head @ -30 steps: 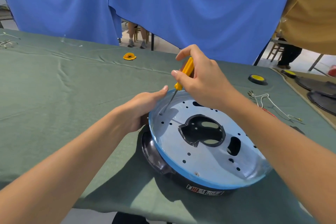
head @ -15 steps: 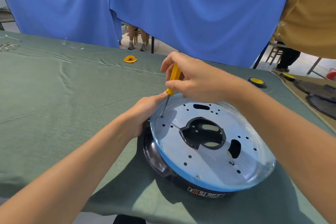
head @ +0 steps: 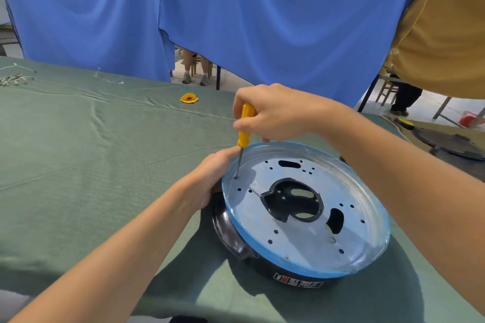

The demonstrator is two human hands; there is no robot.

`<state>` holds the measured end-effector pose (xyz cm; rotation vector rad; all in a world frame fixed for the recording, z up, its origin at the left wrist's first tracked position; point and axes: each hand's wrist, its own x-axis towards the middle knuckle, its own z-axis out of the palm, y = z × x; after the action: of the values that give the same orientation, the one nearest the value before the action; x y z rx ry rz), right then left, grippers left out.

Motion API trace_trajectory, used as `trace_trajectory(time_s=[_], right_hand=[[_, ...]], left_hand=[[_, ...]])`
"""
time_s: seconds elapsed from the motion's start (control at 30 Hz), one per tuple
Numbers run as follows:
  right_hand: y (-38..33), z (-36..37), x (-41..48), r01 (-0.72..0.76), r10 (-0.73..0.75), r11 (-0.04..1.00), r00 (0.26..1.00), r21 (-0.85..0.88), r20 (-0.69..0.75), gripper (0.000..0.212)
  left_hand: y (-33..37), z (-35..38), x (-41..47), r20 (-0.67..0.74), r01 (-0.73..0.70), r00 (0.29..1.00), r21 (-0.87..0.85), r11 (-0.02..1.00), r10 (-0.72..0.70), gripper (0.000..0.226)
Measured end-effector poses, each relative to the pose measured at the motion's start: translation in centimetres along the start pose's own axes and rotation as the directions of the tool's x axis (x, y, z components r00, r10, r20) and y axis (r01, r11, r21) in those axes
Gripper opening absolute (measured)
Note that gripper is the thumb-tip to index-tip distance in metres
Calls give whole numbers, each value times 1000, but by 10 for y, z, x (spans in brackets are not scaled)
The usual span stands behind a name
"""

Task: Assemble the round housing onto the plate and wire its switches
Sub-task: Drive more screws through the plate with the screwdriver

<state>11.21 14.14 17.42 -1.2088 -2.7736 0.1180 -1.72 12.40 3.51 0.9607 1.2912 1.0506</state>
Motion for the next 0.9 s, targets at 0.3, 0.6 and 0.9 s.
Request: trace_trajectory(time_s=[0.3, 0.6, 0.9], right_hand=[[-4, 7, -1, -194, 183, 974, 978, -119, -100, 53], [-9, 11, -1, -7, -26, 973, 990, -231, -139, 35], [-30, -13, -2, -117, 142, 979, 979, -166, 147, 22]], left_hand=[[-28, -10, -11, 17, -262, 962, -208, 942, 271, 40], [-29, -5, -18, -48, -348, 937, -36, 937, 346, 49], [-32, -4, -18, -76, -350, 934, -5, 937, 348, 52]])
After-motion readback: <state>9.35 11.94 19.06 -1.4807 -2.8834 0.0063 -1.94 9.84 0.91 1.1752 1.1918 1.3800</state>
